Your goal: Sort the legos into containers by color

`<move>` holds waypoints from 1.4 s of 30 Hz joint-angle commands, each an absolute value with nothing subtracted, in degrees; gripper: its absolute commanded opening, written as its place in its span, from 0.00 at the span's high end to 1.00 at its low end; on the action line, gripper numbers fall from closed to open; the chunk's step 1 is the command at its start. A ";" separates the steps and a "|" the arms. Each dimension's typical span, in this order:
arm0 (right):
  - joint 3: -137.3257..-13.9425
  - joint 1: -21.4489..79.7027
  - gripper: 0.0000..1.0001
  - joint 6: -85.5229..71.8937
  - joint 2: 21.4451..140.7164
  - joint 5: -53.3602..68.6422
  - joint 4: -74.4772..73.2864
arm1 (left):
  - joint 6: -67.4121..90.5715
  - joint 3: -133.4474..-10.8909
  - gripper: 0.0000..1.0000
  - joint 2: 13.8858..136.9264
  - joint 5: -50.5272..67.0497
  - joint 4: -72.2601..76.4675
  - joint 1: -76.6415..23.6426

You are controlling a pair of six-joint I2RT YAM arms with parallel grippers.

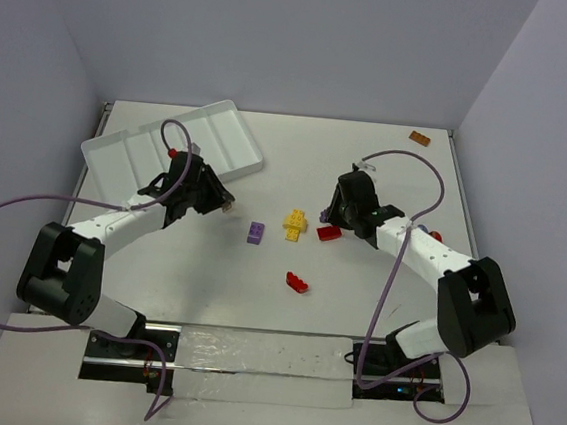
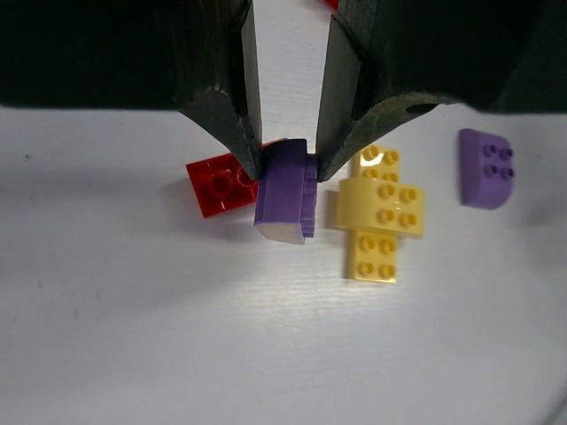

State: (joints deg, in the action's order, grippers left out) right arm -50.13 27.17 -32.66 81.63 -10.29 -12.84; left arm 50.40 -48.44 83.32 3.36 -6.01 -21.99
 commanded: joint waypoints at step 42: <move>-56.24 18.19 0.10 -23.24 63.98 -8.56 -26.81 | 44.20 -118.57 0.45 131.80 -16.11 -33.07 -10.04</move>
